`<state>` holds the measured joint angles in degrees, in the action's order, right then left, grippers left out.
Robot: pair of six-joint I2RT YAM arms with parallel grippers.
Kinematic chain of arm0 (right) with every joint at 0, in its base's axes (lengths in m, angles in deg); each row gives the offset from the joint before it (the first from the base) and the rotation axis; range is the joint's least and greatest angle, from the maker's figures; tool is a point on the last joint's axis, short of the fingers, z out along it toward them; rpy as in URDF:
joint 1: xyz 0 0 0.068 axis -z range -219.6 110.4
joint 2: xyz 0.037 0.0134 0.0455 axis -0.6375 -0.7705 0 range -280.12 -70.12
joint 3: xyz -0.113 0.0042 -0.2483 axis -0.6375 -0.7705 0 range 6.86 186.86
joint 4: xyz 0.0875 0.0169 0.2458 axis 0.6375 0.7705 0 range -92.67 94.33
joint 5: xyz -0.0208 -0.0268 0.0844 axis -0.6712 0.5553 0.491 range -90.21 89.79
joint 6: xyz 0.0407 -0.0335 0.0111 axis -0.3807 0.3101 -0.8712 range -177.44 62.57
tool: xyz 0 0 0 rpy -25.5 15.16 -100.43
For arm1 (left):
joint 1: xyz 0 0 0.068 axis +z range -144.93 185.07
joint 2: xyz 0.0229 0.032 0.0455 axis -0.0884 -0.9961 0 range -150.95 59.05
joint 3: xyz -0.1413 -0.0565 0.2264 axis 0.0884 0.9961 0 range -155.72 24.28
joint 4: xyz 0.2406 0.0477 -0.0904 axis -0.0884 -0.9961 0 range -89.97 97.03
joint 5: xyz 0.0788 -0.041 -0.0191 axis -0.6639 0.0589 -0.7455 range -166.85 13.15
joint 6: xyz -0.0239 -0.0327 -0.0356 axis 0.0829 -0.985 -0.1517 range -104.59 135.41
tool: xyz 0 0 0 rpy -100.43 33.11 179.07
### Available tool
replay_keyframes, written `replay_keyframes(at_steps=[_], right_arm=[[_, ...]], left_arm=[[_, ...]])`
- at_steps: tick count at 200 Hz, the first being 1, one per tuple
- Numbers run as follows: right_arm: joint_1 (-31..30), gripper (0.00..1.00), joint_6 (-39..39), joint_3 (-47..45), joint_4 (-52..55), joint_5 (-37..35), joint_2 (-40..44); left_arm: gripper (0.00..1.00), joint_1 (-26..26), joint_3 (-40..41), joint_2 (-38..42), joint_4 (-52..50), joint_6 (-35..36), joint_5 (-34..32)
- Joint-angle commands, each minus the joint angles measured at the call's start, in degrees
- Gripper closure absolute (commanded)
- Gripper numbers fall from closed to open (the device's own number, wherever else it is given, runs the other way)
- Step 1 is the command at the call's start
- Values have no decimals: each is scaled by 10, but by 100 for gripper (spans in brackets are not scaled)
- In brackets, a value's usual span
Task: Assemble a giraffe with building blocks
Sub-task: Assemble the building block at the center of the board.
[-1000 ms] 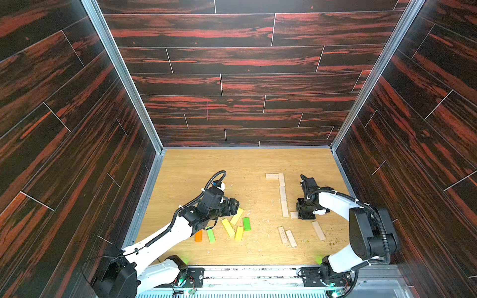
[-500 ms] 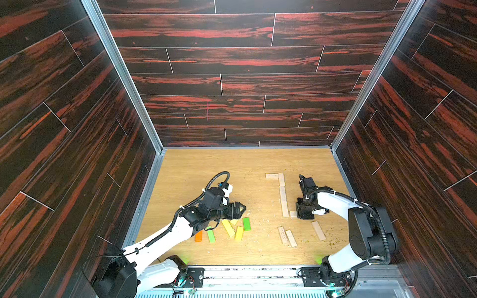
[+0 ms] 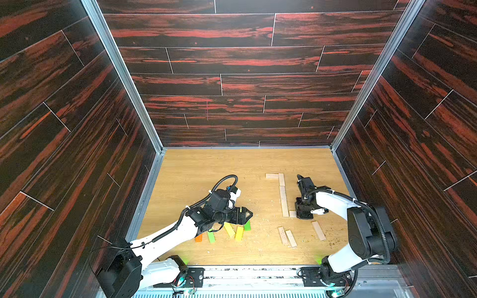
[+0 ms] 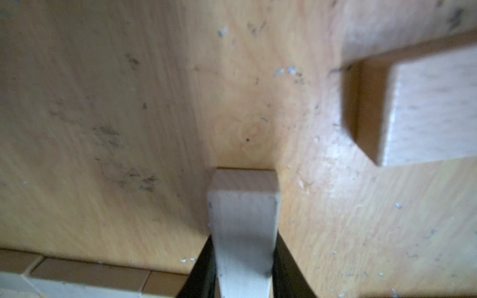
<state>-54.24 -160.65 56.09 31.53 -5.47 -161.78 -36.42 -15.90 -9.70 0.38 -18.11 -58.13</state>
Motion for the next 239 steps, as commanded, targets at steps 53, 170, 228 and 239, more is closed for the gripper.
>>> replay_keyframes(at_steps=[53, 170, 228, 239], right_arm=[[-22, 69, -27, -9, -6, 9, -30], [-22, 32, -13, -4, 23, -5, 11], [-8, 16, 0, 10, 86, -19, 94], [6, 14, 8, 1, 97, -15, 115]], left_arm=[[14, -3, -12, 10, -7, 17, -8], [14, -3, -18, 9, -17, 21, -11], [14, -4, -16, 7, -11, 21, -11], [14, -4, -16, 4, -8, 22, -8]])
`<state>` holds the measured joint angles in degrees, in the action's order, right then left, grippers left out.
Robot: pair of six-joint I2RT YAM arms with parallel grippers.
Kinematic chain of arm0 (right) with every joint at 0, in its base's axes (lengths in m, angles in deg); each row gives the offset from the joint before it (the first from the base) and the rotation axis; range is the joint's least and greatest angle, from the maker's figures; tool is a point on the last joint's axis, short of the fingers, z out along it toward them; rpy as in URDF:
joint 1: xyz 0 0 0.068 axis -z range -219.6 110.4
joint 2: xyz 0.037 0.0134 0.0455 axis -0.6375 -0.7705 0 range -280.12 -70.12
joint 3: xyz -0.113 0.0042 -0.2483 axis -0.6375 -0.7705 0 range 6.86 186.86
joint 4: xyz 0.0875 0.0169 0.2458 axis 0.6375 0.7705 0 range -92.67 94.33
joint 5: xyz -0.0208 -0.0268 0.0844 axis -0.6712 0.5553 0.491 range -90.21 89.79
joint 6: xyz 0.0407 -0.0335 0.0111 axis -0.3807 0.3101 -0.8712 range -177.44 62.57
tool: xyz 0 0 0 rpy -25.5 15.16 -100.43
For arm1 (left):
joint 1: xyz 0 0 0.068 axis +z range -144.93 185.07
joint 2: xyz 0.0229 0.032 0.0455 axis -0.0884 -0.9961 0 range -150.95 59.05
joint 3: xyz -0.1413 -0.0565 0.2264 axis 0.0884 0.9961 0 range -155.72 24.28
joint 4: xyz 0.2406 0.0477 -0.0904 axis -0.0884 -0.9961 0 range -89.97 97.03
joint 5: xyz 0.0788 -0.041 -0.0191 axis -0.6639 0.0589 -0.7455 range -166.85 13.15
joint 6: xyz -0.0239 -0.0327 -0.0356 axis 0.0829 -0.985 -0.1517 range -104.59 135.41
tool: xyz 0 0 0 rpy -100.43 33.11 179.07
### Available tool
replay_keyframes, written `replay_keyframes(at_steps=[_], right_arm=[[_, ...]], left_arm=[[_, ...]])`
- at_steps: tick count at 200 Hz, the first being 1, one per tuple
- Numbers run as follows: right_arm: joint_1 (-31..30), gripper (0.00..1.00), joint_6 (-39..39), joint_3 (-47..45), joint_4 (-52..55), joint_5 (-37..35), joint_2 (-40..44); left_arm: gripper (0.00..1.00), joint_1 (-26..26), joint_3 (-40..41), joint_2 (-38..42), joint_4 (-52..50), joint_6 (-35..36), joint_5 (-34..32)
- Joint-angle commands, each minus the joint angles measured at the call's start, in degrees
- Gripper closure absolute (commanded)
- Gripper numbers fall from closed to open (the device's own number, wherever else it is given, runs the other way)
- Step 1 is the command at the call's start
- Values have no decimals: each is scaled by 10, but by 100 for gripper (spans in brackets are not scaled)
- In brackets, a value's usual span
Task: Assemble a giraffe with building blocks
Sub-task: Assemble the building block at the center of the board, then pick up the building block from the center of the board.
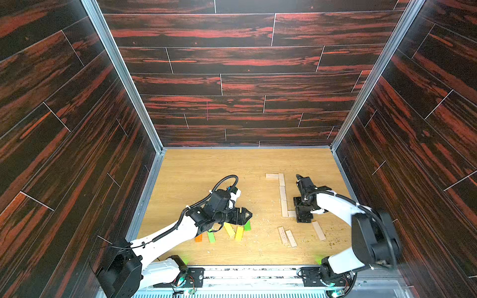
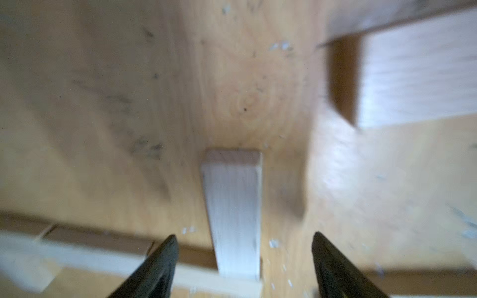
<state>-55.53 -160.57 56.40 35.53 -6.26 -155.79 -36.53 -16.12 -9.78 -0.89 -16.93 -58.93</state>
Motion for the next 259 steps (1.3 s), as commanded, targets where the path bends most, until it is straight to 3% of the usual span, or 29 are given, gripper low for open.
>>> replay_keyframes(at_steps=[1, 50, 105, 164, 210, 246, 259], right_arm=[[21, 14, 7, -3, 57, -7, 57], [127, 14, 29, -97, 62, 30, 146], [187, 14, 34, -138, 54, 46, 182], [255, 14, 36, -175, 21, 54, 183], [258, 14, 16, -189, -23, 69, 150], [267, 21, 6, -201, -43, 63, 139], [275, 29, 7, -203, -46, 61, 138]], left_arm=[[14, -3, -14, 4, 5, 10, 0], [13, -6, -21, -34, 36, 11, 20], [11, -7, -39, -65, 43, 21, 37], [11, -13, -45, -80, 55, 19, 48], [11, -15, -47, -82, 54, 20, 48], [11, -15, -49, -82, 48, 23, 47], [11, -15, -49, -80, 45, 24, 45]])
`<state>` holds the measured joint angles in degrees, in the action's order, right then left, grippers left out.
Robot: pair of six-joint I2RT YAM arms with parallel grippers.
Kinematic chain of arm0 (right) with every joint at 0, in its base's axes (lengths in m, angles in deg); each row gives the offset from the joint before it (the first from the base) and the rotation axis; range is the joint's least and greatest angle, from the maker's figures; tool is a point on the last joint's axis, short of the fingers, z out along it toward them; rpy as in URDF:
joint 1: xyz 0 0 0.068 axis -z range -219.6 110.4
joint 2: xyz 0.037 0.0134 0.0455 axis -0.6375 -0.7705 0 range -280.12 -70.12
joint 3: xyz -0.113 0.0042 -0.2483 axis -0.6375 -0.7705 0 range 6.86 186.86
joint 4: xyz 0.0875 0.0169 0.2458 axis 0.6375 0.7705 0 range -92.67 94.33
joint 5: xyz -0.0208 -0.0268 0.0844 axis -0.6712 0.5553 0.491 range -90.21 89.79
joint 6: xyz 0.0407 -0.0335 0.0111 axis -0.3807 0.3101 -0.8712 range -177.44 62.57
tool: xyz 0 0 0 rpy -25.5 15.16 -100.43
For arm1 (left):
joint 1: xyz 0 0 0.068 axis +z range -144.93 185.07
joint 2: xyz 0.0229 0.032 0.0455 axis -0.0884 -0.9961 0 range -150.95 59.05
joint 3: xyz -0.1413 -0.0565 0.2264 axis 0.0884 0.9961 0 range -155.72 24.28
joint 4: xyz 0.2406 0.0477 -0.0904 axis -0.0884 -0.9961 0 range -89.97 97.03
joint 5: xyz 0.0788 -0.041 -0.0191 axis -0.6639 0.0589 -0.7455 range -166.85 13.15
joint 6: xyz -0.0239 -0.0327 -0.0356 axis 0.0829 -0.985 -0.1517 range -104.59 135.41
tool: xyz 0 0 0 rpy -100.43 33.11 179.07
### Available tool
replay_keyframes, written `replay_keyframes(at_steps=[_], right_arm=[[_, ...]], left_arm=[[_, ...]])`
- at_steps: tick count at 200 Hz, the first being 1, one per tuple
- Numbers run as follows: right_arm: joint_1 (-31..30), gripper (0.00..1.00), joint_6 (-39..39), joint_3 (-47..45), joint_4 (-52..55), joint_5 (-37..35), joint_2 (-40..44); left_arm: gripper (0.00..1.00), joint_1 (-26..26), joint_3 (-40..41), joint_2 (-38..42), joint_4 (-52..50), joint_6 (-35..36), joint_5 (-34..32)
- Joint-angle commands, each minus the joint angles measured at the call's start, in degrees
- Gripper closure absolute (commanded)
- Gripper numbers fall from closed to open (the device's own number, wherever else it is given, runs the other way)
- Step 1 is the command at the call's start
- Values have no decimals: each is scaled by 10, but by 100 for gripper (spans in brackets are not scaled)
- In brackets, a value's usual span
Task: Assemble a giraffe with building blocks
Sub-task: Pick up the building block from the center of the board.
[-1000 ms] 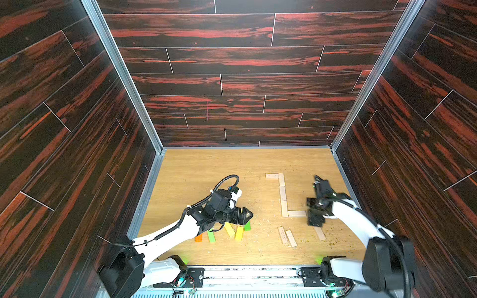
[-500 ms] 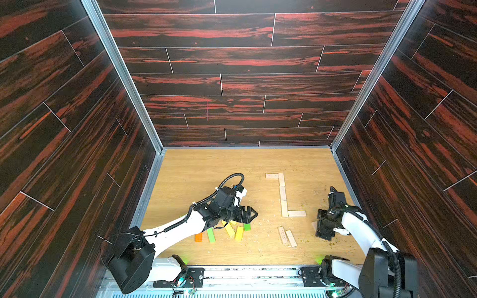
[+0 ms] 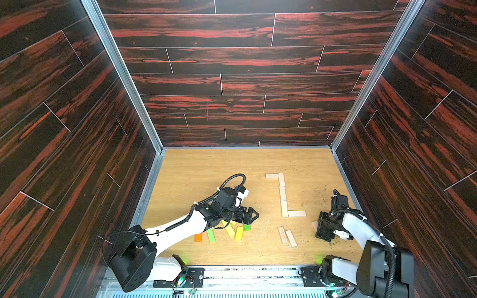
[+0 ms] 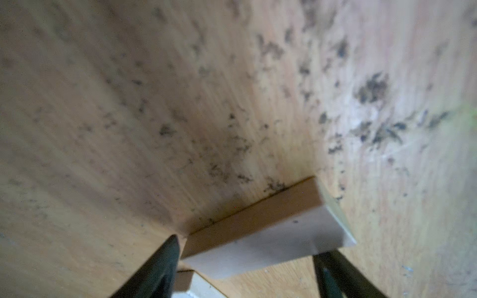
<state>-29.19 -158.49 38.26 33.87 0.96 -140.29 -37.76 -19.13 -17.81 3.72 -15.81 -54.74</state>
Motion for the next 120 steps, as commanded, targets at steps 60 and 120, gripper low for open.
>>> replay_keyframes(at_steps=[60, 120], right_arm=[[40, 69, 7, -7, -25, -14, -25], [47, 71, 69, 103, 26, -73, -63]], left_arm=[[12, -3, -17, 6, -10, 20, -4], [13, -2, -18, 6, -10, 17, -7]])
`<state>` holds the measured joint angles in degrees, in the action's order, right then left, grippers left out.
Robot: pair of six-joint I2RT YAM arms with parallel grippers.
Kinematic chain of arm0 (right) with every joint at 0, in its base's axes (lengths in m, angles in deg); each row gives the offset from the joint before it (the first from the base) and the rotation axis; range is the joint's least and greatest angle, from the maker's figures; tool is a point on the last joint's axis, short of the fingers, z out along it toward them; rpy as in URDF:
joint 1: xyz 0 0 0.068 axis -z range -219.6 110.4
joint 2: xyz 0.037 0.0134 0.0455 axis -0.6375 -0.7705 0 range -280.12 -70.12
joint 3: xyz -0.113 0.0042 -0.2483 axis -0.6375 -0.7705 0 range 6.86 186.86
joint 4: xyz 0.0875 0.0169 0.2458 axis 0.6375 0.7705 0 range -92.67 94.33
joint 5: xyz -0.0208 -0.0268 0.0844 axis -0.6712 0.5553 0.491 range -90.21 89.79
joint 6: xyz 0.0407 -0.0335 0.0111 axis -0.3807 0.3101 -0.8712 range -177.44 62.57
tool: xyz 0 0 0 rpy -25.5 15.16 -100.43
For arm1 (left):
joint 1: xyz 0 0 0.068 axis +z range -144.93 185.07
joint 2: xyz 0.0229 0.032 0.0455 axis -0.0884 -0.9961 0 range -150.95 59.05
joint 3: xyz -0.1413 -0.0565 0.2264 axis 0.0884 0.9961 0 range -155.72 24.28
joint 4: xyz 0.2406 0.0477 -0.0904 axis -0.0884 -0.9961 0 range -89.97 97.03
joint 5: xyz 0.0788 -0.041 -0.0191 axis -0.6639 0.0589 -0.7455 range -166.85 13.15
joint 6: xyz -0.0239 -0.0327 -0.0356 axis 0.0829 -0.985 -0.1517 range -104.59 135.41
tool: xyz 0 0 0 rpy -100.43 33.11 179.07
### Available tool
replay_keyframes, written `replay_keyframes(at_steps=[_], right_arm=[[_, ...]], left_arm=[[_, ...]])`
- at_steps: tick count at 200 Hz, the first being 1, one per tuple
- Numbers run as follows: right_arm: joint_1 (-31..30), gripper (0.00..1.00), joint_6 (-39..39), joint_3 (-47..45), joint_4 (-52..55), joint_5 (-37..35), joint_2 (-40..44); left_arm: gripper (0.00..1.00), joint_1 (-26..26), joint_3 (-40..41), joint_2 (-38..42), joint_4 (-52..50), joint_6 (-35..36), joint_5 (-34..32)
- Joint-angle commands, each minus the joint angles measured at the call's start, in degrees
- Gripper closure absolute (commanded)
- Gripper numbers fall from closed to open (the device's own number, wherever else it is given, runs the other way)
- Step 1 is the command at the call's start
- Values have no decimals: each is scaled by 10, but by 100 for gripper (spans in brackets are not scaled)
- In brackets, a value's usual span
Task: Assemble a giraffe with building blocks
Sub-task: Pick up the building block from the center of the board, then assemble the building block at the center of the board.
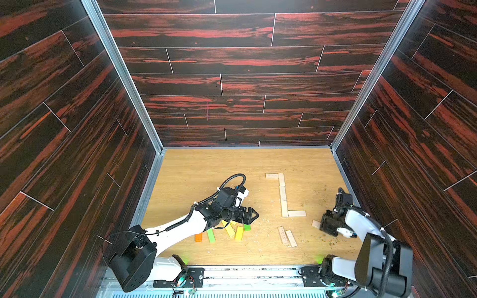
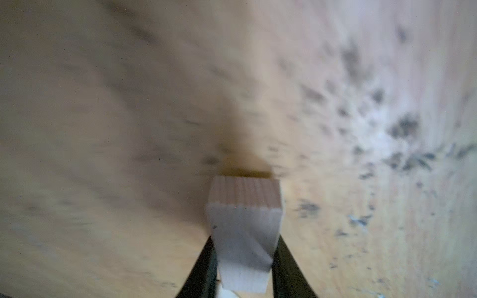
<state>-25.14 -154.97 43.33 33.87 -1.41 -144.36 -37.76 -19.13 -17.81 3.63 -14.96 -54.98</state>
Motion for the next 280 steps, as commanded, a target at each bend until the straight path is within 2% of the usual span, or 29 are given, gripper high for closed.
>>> replay_keyframes(at_steps=[1, 32, 116, 187, 280], right_arm=[[7, 71, 36, 55, 26, -50, -24], [6, 71, 90, 124, 50, -58, -87], [-19, 70, 142, 148, 0, -6, -168], [-44, 67, 158, 157, -12, 5, -208], [-76, 66, 174, 173, -2, -9, -223]], left_arm=[[13, -3, -18, 6, -9, 9, -4], [13, -2, -16, 6, -4, 7, 3], [13, -37, -50, -42, 29, 8, 28], [13, -52, -60, -78, 94, -18, 19], [13, -53, -62, -79, 84, -13, 15]])
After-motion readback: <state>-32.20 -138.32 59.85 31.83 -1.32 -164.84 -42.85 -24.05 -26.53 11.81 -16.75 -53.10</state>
